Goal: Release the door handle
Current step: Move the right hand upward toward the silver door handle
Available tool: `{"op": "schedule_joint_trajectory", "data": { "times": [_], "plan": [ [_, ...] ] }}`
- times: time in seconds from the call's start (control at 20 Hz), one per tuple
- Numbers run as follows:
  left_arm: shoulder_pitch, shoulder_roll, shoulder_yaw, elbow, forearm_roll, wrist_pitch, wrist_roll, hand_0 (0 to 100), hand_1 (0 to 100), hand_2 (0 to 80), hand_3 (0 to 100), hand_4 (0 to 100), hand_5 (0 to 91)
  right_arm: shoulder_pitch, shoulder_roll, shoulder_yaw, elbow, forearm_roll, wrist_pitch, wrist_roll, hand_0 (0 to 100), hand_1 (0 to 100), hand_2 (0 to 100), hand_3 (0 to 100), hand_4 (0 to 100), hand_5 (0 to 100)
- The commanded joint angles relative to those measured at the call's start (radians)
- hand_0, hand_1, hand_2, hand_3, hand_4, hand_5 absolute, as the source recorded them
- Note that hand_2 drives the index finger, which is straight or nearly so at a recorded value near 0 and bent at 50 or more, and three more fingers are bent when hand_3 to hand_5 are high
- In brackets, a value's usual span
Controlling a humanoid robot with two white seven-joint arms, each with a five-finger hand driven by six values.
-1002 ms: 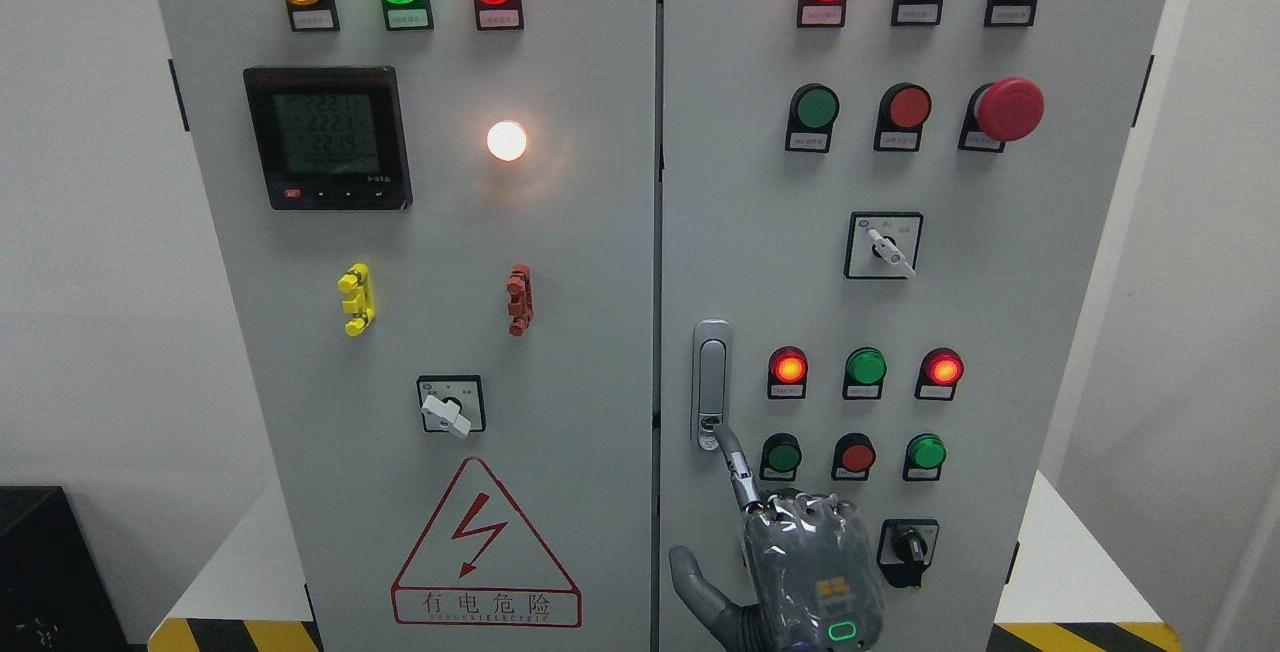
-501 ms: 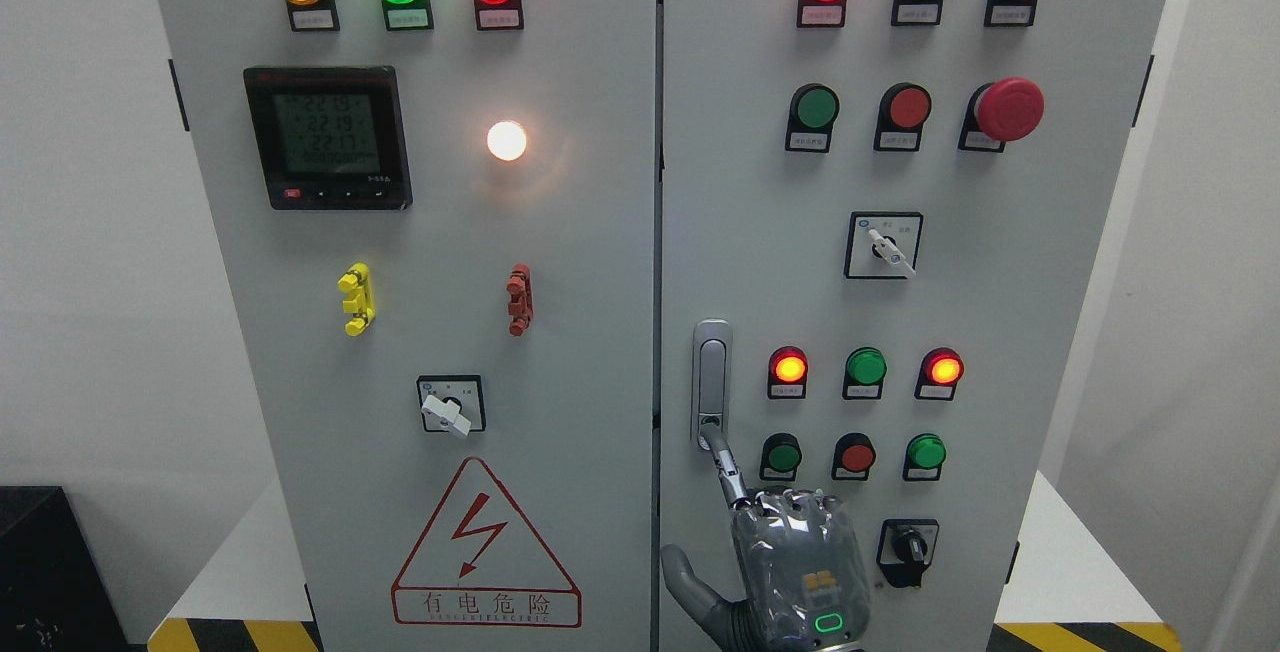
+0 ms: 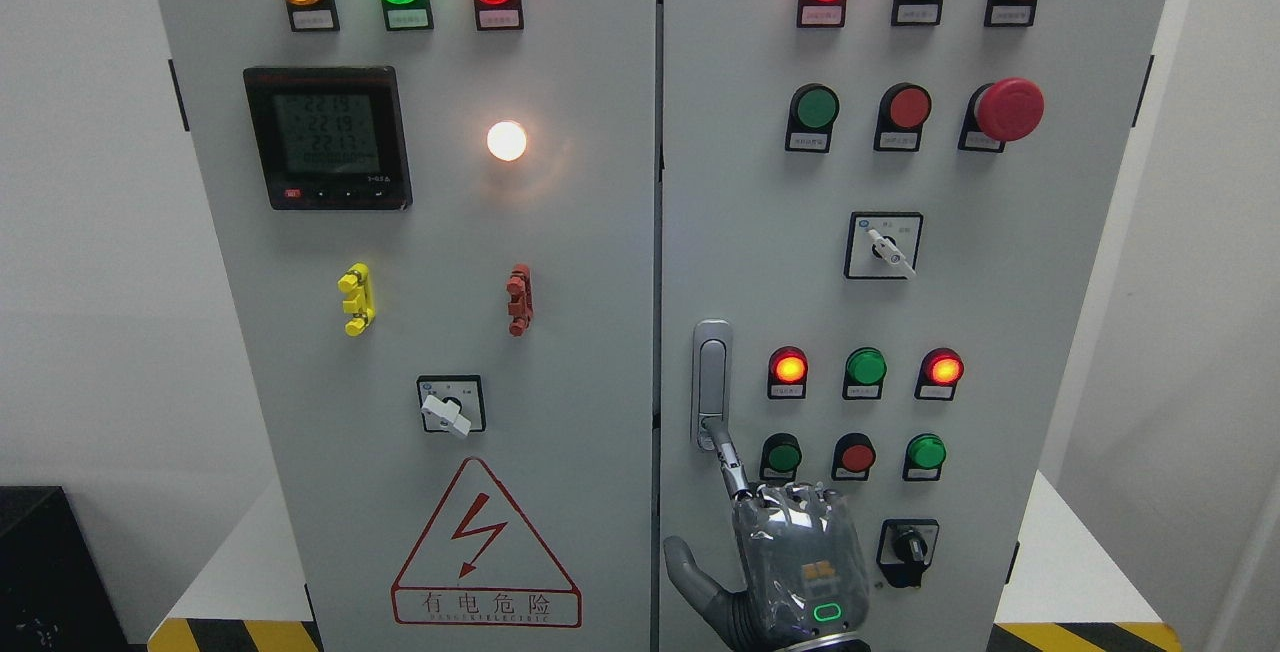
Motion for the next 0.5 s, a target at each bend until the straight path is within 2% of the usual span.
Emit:
{"op": "schedule_joint_trajectory", "data": {
  "times": [0.0,0.45],
  "plan": [
    [0.000,0.000,-0.021,-0.020,0.000,0.000,0.000,0,0,2.1,9,1,0.0,-0.004,0.000,0.005,0.012,-0.002,0.003,0.001,25,33,0,100,100,99],
    [0.000,0.000,-0.021,-0.020,0.000,0.000,0.000,0,0,2.1,9,1,0.0,-0.004,0.000,-0.001,0.013,0.000,0.006,0.007,25,33,0,100,100,99]
  ]
}}
